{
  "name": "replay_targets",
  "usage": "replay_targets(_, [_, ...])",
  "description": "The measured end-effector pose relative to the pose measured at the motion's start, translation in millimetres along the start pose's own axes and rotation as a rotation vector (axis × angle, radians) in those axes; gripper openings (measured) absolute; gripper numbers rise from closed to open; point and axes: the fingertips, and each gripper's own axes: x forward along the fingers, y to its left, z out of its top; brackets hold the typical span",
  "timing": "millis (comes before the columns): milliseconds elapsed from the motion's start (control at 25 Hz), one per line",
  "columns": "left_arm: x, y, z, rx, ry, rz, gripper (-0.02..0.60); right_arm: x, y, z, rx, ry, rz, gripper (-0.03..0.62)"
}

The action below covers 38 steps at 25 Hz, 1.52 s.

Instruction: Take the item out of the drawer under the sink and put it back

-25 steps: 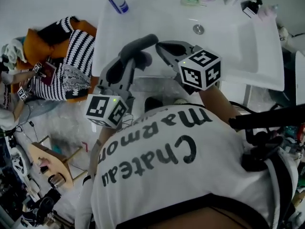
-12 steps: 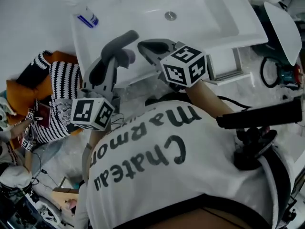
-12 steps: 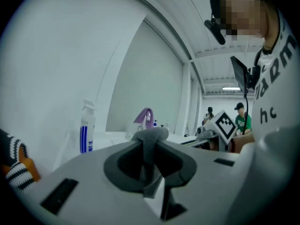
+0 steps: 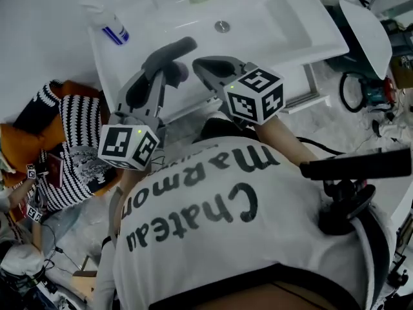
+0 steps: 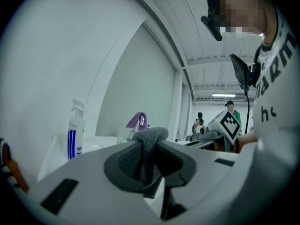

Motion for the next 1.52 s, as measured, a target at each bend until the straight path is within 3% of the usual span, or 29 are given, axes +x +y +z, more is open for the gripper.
replay_targets(200, [9.6,7.0,2.6,0.004,-0.026,0.003,0.058,11.4,-9.7,9.6,-0.034,-0.001,-0.009,0.012])
replay_targets(760, [52.9,66.2,30.2,0.031,-0.037,0.194,0.058,47.1,-54.8,81.9,-0.049,-0.128,0.107,0.011])
replay_targets(920, [71.0,78.6,33.5,0.056,0.001,0.240,0.058,60.8,-72.6,91.7,-0.014,-0.153,0.162,0.012])
replay_targets(1120, [96.7,102.7,22.3,0.149,0.101,0.327,0.058,87.7,-100.7,88.9,-0.002,-0.151,0.217,0.012])
replay_targets(1520, [138.2,157.7,13.3,0.125,0.149,0.416,0.058,138.6,-123.1,68.9,-0.054,-0.040,0.261,0.012])
